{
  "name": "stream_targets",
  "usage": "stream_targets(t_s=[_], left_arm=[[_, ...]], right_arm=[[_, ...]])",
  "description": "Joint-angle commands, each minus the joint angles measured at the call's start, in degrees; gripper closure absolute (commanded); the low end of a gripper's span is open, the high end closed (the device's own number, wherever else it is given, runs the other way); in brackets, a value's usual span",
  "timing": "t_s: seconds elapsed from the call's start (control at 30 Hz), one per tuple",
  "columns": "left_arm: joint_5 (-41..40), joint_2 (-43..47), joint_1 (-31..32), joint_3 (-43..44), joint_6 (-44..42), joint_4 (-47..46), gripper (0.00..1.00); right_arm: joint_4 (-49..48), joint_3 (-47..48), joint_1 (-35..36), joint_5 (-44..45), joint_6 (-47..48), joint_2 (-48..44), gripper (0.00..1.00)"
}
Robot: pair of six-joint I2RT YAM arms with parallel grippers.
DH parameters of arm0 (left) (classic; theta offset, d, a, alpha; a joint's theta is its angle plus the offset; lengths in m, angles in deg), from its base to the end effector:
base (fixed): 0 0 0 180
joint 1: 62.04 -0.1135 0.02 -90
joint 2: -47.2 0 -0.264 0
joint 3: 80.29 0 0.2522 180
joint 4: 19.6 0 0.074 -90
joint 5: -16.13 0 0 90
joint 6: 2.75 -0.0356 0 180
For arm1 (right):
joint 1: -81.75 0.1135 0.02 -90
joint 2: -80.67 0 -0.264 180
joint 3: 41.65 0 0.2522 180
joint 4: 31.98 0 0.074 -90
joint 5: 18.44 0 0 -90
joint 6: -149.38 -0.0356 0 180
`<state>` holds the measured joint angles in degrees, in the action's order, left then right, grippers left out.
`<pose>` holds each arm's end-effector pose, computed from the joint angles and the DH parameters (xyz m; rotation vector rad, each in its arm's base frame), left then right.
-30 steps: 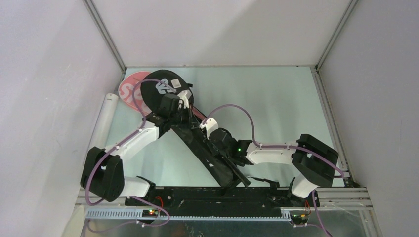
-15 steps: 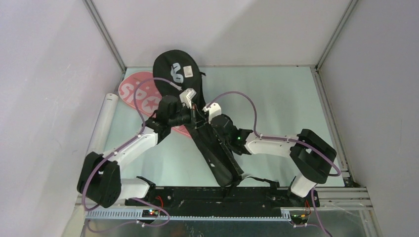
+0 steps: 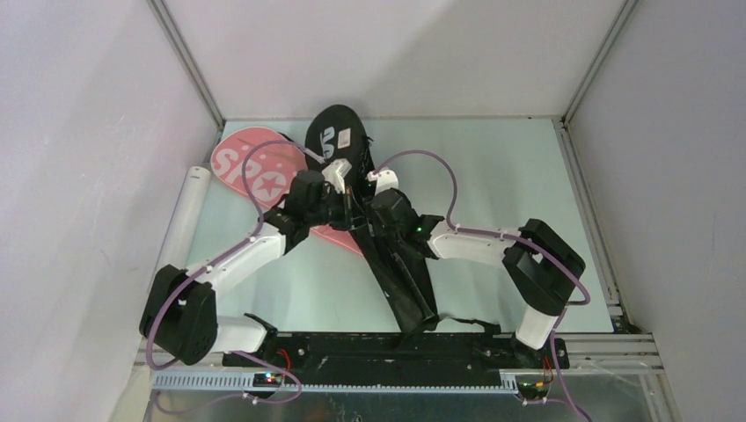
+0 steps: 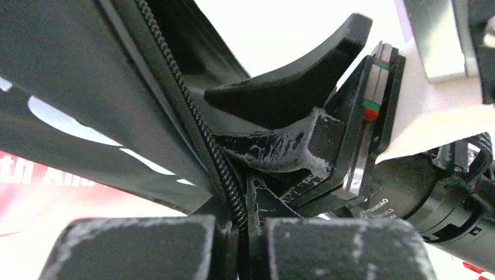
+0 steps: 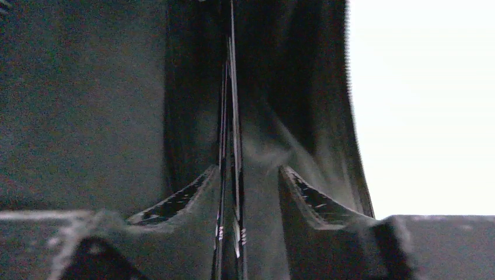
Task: Pack up the badminton gear
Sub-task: Place the racket in the racket bag.
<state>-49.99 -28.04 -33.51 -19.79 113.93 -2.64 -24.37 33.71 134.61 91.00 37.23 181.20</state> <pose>0.2455 -0.1499 0.2486 0.2984 2.2210 -0.9922 0.2431 0.3013 0.2076 -0.3713 2.1022 0.4170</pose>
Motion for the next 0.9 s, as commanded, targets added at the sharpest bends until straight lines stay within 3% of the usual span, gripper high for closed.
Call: stream_targets(t_s=[0.0,0.2,0.27,0.3,0.37,0.57,0.87], left_arm=[[-1.5,2.5,-0.2,1.9,0.2,5.7,1.0],[-7.1,6.1,-2.0,-1.0,-0.8,5.2,1.0],[-7.0,6.8,-2.3,-2.2,-0.7,4.6,1.0],[-6.7,6.9,-2.3,-3.1,-0.6,4.3,1.0],[-5.9,7.4,-2.4,-4.8,0.0,2.7,1.0],[-5.6,8.8,-2.4,-6.4,0.0,2.3,1.0],[-5.5,9.4,-2.5,-8.3,0.5,1.7,1.0]], right_arm=[[-3.6,4.4,0.5,-0.5,-0.3,-1.2,0.5],[2.6,1.1,0.0,-2.7,0.9,-9.6,0.32],[3.0,-1.8,0.1,-3.5,0.8,-13.7,0.21],[2.7,-3.0,0.1,-3.7,0.8,-16.6,0.09],[1.9,-7.2,-0.2,-3.6,-0.1,-20.7,0.02],[1.9,-20.3,-3.7,-11.3,-2.7,-26.7,0.01],[2.2,-29.6,1.7,-16.3,-3.9,-27.9,0.01]])
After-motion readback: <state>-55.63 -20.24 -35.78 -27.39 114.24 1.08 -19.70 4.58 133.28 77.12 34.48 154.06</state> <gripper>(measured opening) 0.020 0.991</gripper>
